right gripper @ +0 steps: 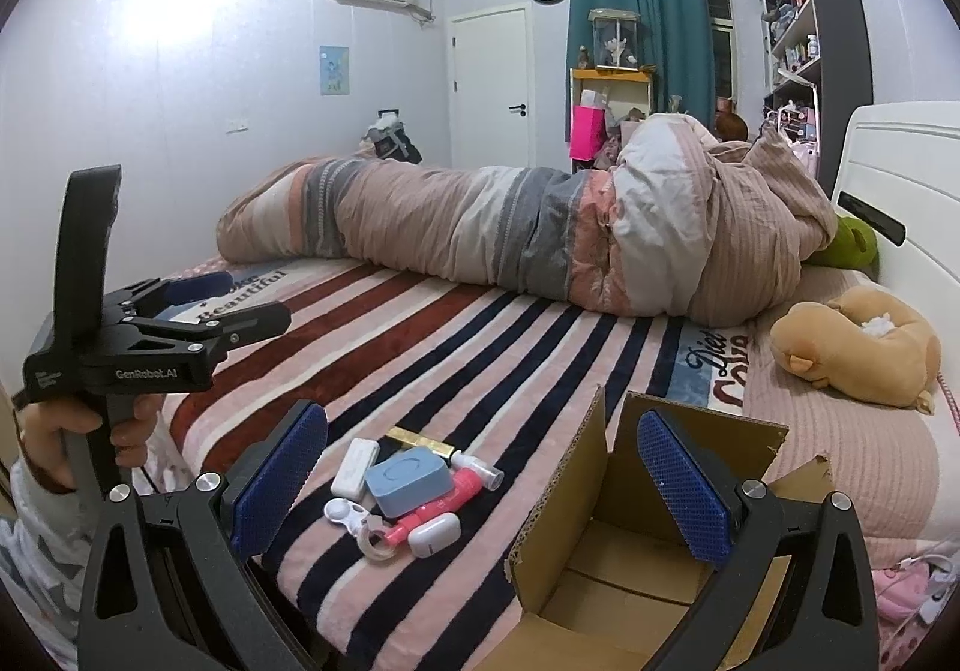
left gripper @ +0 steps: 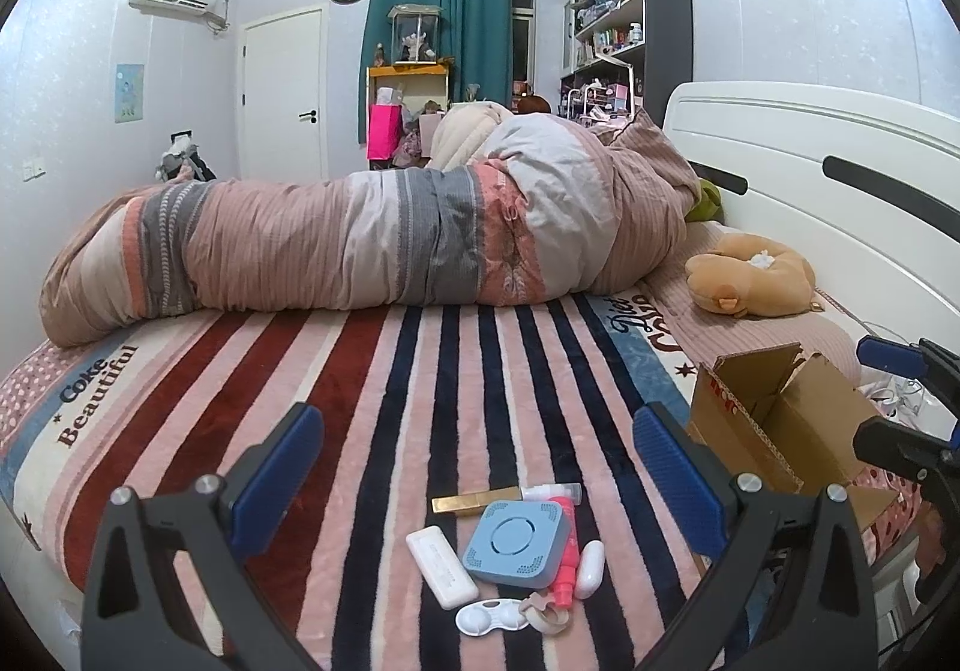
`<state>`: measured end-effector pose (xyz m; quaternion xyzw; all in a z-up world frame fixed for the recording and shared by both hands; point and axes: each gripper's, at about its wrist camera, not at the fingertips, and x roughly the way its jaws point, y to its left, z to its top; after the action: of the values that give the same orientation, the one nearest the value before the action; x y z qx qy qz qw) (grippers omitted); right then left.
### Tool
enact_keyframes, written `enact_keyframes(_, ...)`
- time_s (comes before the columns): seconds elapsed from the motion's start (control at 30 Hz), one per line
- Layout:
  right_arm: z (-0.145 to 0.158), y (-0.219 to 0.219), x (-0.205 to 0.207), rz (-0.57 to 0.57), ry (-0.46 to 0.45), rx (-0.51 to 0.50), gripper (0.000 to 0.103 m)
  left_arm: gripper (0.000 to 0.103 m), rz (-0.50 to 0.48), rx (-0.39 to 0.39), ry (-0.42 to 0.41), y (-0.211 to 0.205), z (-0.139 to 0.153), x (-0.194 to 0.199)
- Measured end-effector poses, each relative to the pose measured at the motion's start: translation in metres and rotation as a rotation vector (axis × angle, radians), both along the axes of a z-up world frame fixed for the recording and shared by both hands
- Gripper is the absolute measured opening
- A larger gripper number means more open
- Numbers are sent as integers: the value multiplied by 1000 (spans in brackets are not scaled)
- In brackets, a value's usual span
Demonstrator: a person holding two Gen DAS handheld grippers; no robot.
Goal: Organize rigid objects
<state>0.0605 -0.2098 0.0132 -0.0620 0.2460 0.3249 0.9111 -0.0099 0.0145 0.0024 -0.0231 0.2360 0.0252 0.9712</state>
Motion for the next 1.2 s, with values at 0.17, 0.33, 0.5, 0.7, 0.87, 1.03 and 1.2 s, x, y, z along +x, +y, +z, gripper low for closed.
enact_keyframes(0.17, -1, -1, 1, 2, 1, 0, 103, 103, -4, -7, -1, 2, 1, 0)
enact_keyframes(0.33, -1, -1, 2, -1, 1, -1, 103, 103, -3, -6, 1, 5, 1, 0)
enact_keyframes(0.5, 0, 0, 2, 3, 1, -1, 103, 103, -10, -6, -2, 4, 2, 0)
enact_keyframes(0.7, 0, 0, 2, 5, 0, 0, 103, 103, -13, -5, 1, 0, 0, 2)
enact_keyframes(0.87, 0, -2, 3, 4, 0, -2, 103, 103, -10, 0, 0, -2, 1, 3)
enact_keyframes(1.03, 0, -2, 3, 5, 1, -2, 103, 103, -10, 2, 0, -4, 0, 3)
enact_keyframes(1.2, -3, -1, 1, 16, 10, -6, 103, 103, -26, -8, 6, -3, -2, 4)
